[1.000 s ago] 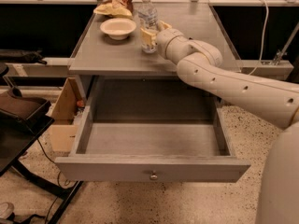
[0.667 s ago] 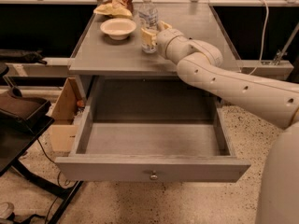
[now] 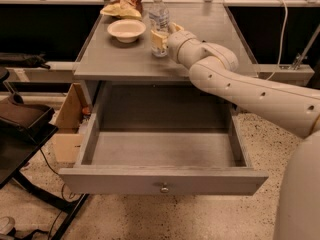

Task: Pick blue plastic bottle from top drawer and place on counter

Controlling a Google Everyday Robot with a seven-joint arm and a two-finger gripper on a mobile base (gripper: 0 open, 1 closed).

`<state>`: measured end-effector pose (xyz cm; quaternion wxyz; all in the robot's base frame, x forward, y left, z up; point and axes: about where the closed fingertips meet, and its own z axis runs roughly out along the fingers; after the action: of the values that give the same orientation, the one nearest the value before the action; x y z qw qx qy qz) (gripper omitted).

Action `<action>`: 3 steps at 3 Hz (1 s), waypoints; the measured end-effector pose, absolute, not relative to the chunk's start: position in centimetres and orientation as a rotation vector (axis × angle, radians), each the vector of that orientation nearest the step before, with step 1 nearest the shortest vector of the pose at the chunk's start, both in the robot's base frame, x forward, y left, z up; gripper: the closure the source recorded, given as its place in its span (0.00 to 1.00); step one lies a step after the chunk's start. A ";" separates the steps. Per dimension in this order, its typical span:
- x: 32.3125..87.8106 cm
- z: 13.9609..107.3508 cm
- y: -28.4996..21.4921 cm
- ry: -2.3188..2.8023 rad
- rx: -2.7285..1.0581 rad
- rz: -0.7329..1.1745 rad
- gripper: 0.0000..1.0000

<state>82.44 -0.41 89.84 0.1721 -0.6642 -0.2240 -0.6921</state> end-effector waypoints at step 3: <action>82.4 89.8 -0.4 -0.636 -1.885 -1.964 0.00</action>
Offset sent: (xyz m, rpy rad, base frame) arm 0.0000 0.0000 0.0000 0.0000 0.0000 0.0000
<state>82.44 -0.40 89.84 0.1722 -0.6642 -0.2240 -0.6921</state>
